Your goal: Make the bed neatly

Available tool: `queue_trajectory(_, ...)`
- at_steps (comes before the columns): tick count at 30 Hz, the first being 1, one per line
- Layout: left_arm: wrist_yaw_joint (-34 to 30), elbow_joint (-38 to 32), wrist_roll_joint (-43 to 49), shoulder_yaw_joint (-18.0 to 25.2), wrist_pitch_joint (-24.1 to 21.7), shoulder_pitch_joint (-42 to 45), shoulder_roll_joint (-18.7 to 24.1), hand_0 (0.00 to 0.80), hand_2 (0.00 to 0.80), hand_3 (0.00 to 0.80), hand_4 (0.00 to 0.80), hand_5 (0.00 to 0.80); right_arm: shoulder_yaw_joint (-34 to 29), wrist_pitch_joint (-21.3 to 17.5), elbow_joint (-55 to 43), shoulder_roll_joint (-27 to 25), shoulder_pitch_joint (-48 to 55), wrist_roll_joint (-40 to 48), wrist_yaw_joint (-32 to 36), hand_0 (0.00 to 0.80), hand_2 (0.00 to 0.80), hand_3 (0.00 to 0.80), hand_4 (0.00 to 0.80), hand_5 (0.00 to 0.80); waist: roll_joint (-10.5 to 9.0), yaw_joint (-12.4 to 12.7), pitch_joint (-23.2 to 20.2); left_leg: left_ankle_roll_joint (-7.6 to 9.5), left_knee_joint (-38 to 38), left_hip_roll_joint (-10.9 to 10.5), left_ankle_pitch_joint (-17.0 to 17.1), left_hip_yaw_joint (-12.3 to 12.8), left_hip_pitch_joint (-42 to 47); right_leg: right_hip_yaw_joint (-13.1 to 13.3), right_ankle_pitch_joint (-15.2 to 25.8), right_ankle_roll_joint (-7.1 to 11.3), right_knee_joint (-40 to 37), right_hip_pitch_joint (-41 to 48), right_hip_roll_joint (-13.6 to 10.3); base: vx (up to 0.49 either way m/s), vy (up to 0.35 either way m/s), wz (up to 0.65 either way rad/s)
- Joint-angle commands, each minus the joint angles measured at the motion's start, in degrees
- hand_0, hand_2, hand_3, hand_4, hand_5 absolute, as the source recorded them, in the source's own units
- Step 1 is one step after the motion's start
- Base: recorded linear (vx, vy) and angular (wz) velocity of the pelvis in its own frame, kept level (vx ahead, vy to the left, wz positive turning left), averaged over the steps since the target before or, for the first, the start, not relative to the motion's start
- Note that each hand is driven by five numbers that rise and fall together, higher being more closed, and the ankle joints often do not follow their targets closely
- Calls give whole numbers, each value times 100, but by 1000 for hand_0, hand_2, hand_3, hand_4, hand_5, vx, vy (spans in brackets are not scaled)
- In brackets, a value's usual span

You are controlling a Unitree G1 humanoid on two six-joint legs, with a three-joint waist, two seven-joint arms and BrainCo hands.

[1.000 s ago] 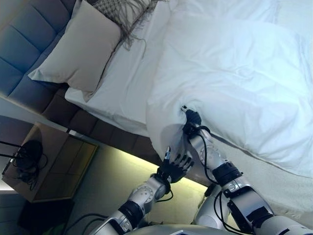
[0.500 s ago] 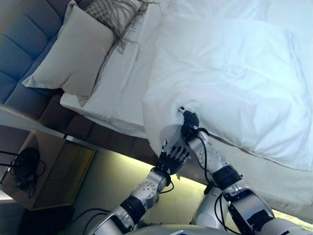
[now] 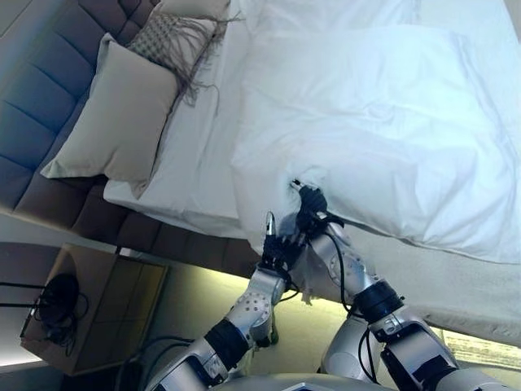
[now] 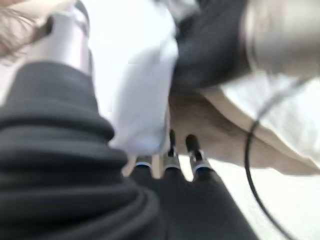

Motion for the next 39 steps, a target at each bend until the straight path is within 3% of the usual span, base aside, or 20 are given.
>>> queue_trajectory(1,1055,-1243,54,23,-1538,-622,-926,0,0,0,0,0,122,66,-664,175,-513,-122,293,800,800,800,800,800,226,-66,-126,138,651,242,8,-173,-289,173,2594,610,-2548,700,-92,1,39,-4)
queue_trajectory(5,1810,-1707,54,91,-2519,-966,-620,0,0,0,0,0,181,108,-703,199,-522,-151,270,800,800,800,800,800,246,-118,-100,122,660,243,-2,-149,-303,191,2582,616,-2557,688,-103,0,36,-4)
queue_trajectory(6,1867,-1751,54,98,-2602,-988,-598,527,527,527,527,527,201,94,-710,215,-511,-163,252,800,800,800,800,800,251,-125,-90,122,657,237,-2,-146,-299,199,2577,615,-2560,690,-99,-3,40,-1)
queue_trajectory(7,1918,-1766,54,104,-2645,-1000,-588,769,769,769,769,769,210,89,-714,222,-510,-169,241,800,800,800,800,800,261,-134,-83,122,654,232,-5,-142,-297,204,2568,612,-2566,693,-100,-5,44,0)
queue_trajectory(8,1972,-1782,54,107,-2726,-1021,-579,800,800,800,800,800,229,87,-724,225,-516,-166,222,800,800,800,800,800,272,-138,-81,118,653,224,-2,-143,-300,206,2563,608,-2575,699,-100,-8,47,-2)
queue_trajectory(16,2156,-1806,54,130,-2939,-1132,-519,800,800,800,800,800,299,128,-846,297,-552,-245,187,800,800,800,800,800,314,-166,-30,110,678,211,-7,-143,-339,221,2536,590,-2564,680,-102,-5,17,-3)
queue_trajectory(24,1862,-1583,54,164,-2587,-984,-570,800,800,800,800,800,312,137,-947,322,-502,-248,200,800,800,800,800,800,327,-123,-43,110,630,183,19,-168,-333,167,2521,586,-2622,751,-91,0,0,0)
queue_trajectory(29,1324,-1117,54,179,-1975,-840,-698,800,800,800,800,800,339,201,-951,373,-458,-277,242,800,800,800,800,800,316,-97,-47,104,626,185,26,-195,-332,138,2491,574,-2605,784,-90,0,0,0)
queue_trajectory(31,683,-503,54,190,-1226,-712,-770,800,800,800,800,800,359,266,-961,375,-392,-261,319,800,800,800,800,800,284,-78,-50,107,638,195,28,-202,-340,116,2485,565,-2600,803,-84,31,-57,0)
queue_trajectory(32,381,-173,54,238,-831,-635,-824,800,800,800,800,800,356,275,-958,369,-351,-247,368,737,737,737,737,737,272,-53,-76,74,646,196,-59,-270,-302,160,2392,622,-2583,852,-59,63,-81,-1)
queue_trajectory(33,24,200,54,315,-395,-558,-893,800,800,800,800,800,351,284,-958,363,-299,-251,414,489,489,489,489,489,251,-39,-81,72,645,205,-60,-277,-293,140,2382,621,-2573,867,-53,69,-88,-4)
queue_trajectory(34,-267,557,54,413,-42,-482,-954,800,800,800,800,800,352,293,-965,344,-237,-265,421,191,191,191,191,191,228,-19,-90,71,633,219,-48,-281,-286,113,2378,623,-2569,884,-50,0,-100,-7)
queue_trajectory(35,-471,827,54,507,182,-421,-1002,800,800,800,800,800,333,314,-971,329,-168,-282,463,0,0,0,0,0,194,4,-94,73,624,222,-39,-292,-282,80,2382,623,-2578,911,-42,-71,-94,-8)
queue_trajectory(36,-615,1004,54,569,320,-378,-1049,800,800,800,800,800,327,316,-993,327,-107,-280,473,0,0,0,0,0,167,8,-74,113,610,229,68,-252,-319,3,2483,555,-2601,893,-59,-2,-110,-5)
queue_trajectory(39,-977,1446,54,841,672,-191,-1167,800,800,800,800,800,266,270,-1041,342,110,-201,590,0,0,0,0,0,82,85,-111,76,606,255,-28,-355,-288,-7,2357,625,-2567,964,-13,8,-106,4)
